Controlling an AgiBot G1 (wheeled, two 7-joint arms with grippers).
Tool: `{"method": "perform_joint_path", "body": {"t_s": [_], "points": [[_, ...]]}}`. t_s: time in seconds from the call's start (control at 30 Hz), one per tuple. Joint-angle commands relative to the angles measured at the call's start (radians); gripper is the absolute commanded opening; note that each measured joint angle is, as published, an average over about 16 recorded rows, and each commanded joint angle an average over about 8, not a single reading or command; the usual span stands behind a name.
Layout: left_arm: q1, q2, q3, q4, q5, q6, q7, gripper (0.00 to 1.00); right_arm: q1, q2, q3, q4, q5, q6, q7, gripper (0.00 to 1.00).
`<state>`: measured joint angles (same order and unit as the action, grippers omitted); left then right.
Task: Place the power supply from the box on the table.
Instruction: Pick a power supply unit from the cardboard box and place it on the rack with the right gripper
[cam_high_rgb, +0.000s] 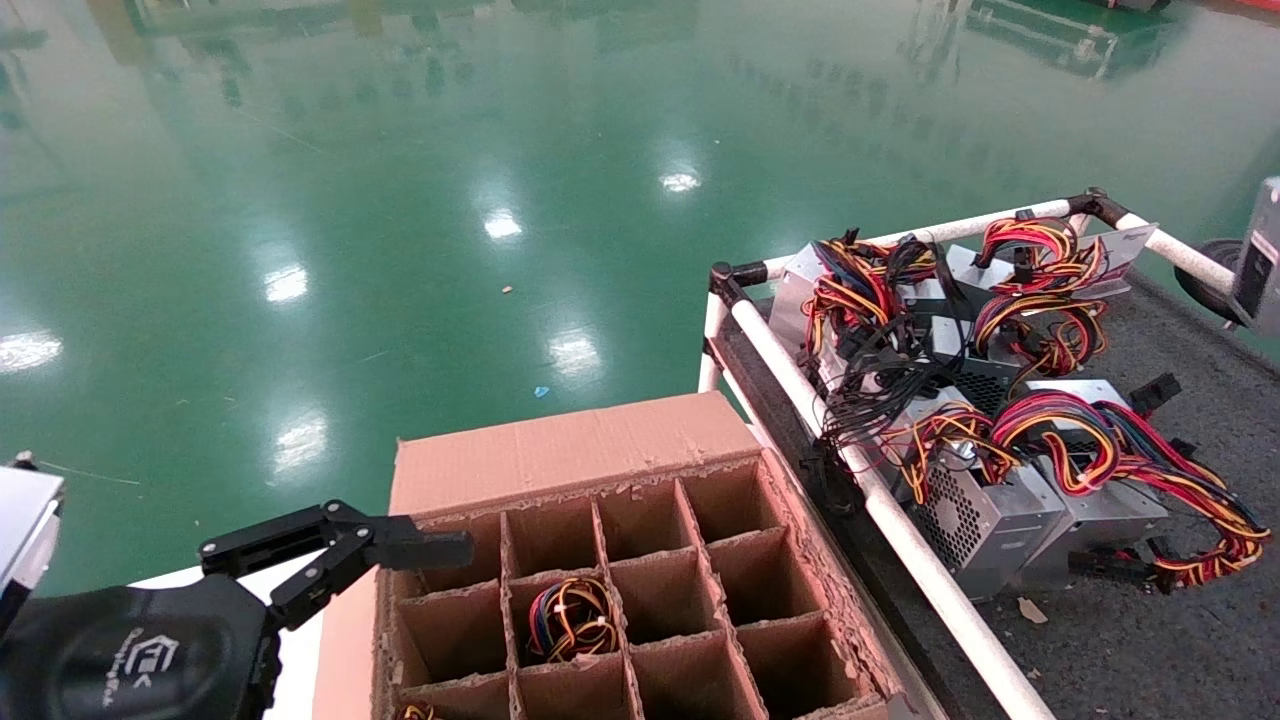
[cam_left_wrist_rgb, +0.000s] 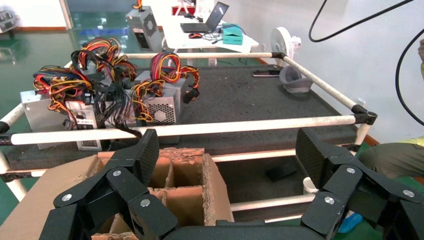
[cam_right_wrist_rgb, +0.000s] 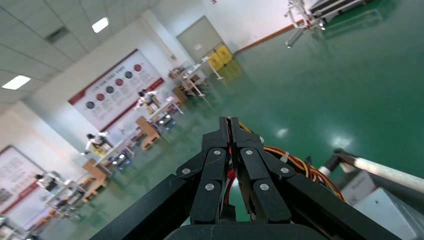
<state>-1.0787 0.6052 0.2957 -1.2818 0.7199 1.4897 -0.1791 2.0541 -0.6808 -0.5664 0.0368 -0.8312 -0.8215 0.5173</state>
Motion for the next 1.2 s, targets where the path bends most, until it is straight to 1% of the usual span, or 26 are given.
{"method": "perform_joint_path", "body": {"t_s": [0.03,0.2,0.33,0.53,0.8,1.2], "points": [[0.0,0.0,0.0,0.0,0.0,0.0,0.0,1.0,-0.008,-0.01,-0.002,-0.015,-0.003,0.017,-0.016,0.0],[0.0,0.0,0.0,0.0,0.0,0.0,0.0,1.0,-0.041,-0.034,-0.002,-0.033,-0.004,0.055,-0.053,0.0],[0.0,0.0,0.001,0.0,0.0,0.0,0.0,1.0,-0.069,-0.044,0.002,-0.035,0.002,0.048,-0.073,0.0],[0.0,0.0,0.001,0.0,-0.001,0.0,0.0,1.0,-0.106,-0.041,0.015,-0.033,0.022,-0.026,-0.072,0.0],[0.0,-0.001,0.001,0.0,-0.001,-0.001,0.001,1.0,-0.142,-0.042,0.024,-0.032,0.034,-0.136,-0.043,0.0],[0.0,-0.001,0.002,0.0,-0.001,-0.001,0.001,1.0,-0.168,-0.082,0.017,-0.033,0.024,-0.214,-0.003,0.0]]}}
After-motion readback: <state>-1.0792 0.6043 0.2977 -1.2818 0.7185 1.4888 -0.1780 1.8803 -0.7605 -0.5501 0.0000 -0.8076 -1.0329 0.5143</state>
